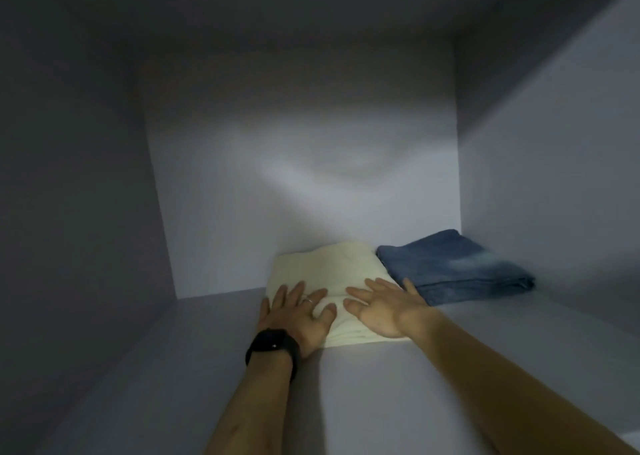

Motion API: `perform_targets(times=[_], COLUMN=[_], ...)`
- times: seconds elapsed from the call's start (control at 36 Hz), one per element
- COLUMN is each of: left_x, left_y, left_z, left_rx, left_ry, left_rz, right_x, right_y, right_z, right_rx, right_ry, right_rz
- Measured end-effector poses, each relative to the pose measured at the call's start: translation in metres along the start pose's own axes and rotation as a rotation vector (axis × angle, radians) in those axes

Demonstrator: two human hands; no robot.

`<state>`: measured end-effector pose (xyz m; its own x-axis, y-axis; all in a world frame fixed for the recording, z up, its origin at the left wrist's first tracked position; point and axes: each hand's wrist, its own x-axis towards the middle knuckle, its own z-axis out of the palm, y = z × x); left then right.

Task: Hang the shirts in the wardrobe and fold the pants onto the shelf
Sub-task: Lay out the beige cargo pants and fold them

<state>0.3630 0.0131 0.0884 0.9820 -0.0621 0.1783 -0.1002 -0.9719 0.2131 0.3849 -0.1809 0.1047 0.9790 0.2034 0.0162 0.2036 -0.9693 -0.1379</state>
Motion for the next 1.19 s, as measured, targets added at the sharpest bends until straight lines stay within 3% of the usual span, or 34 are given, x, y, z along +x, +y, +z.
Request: perform_targets(times=[0.17, 0.22, 0.31, 0.39, 0.5, 0.72, 1.03, 1.14, 1.19], left_x=[0.016, 0.030, 0.053, 0.068, 0.066, 0.075, 0.092, 0.090, 0.084], left_y=[0.003, 0.000, 0.002, 0.007, -0.004, -0.005, -0.016, -0.014, -0.009], left_z=[-0.030, -0.047, -0.064, -0.055, -0.017, -0.005, -0.007, -0.013, -0.016], left_rx=[-0.026, -0.066, -0.029, 0.076, 0.047, 0.026, 0.021, 0.013, 0.070], left_ry=[-0.151, -0.143, 0.011, -0.007, -0.128, -0.160, -0.120, -0.094, 0.020], left_rz=[-0.009, -0.027, -0.023, 0.025, -0.088, -0.182, -0.138, -0.139, -0.135], right_x=[0.000, 0.007, 0.033, 0.067, 0.099, 0.122, 0.092, 0.048, 0.024], right_y=[-0.010, -0.018, -0.025, -0.021, -0.003, -0.004, -0.014, -0.013, -0.011], right_z=[-0.018, -0.029, -0.045, -0.042, -0.001, 0.008, -0.009, -0.017, -0.019], right_rx=[-0.083, -0.113, -0.019, 0.086, 0.040, -0.026, -0.051, 0.078, 0.129], right_ry=[-0.100, 0.036, 0.284, 0.176, 0.038, -0.032, -0.004, 0.152, 0.230], right_rz=[0.049, 0.026, -0.045, -0.046, 0.071, 0.068, 0.143, 0.057, 0.010])
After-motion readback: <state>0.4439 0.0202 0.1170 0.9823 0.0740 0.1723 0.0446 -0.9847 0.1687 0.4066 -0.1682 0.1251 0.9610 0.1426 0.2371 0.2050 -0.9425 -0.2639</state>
